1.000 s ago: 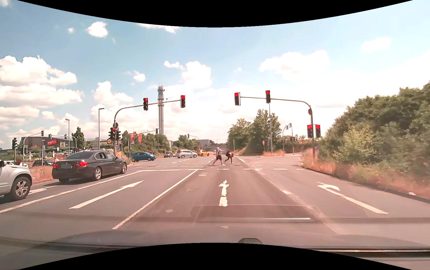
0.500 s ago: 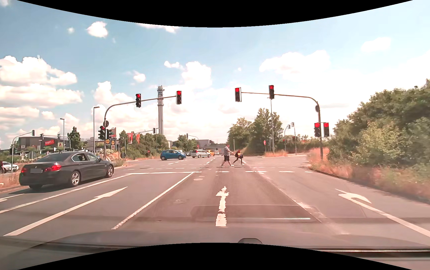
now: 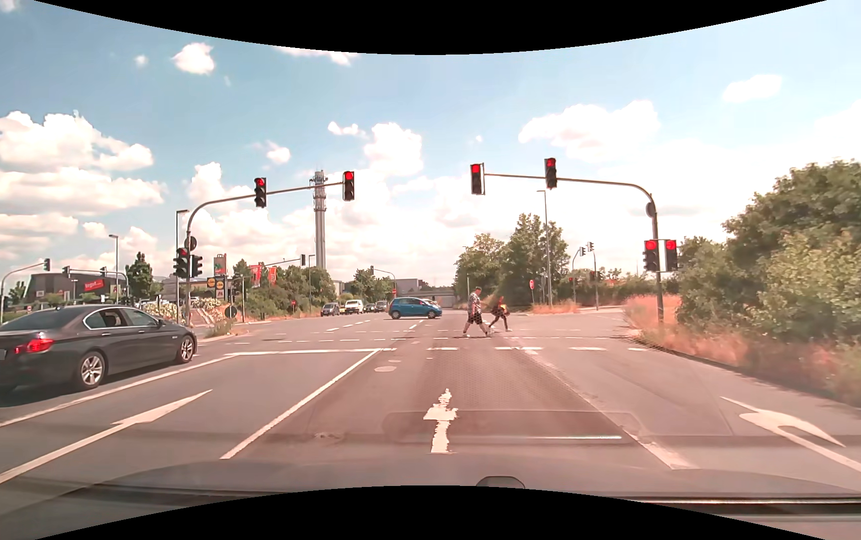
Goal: Follow the waypoints while adhering to traffic rules and regulations
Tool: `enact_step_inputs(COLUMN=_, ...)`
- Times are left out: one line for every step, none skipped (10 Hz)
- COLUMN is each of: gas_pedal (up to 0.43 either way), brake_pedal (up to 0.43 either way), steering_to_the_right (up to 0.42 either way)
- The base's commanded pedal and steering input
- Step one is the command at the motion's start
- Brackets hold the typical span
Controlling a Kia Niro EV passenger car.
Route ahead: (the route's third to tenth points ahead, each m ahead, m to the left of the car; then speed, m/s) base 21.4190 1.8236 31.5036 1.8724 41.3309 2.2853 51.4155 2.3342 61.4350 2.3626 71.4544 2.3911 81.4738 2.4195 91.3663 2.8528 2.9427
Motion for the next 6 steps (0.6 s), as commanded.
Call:
enact_step_inputs(gas_pedal=0.0, brake_pedal=0.171, steering_to_the_right=-0.002)
enact_step_inputs(gas_pedal=0.0, brake_pedal=0.171, steering_to_the_right=-0.003)
enact_step_inputs(gas_pedal=0.0, brake_pedal=0.171, steering_to_the_right=-0.003)
enact_step_inputs(gas_pedal=0.0, brake_pedal=0.171, steering_to_the_right=-0.002)
enact_step_inputs(gas_pedal=0.0, brake_pedal=0.171, steering_to_the_right=-0.002)
enact_step_inputs(gas_pedal=0.0, brake_pedal=0.171, steering_to_the_right=-0.003)
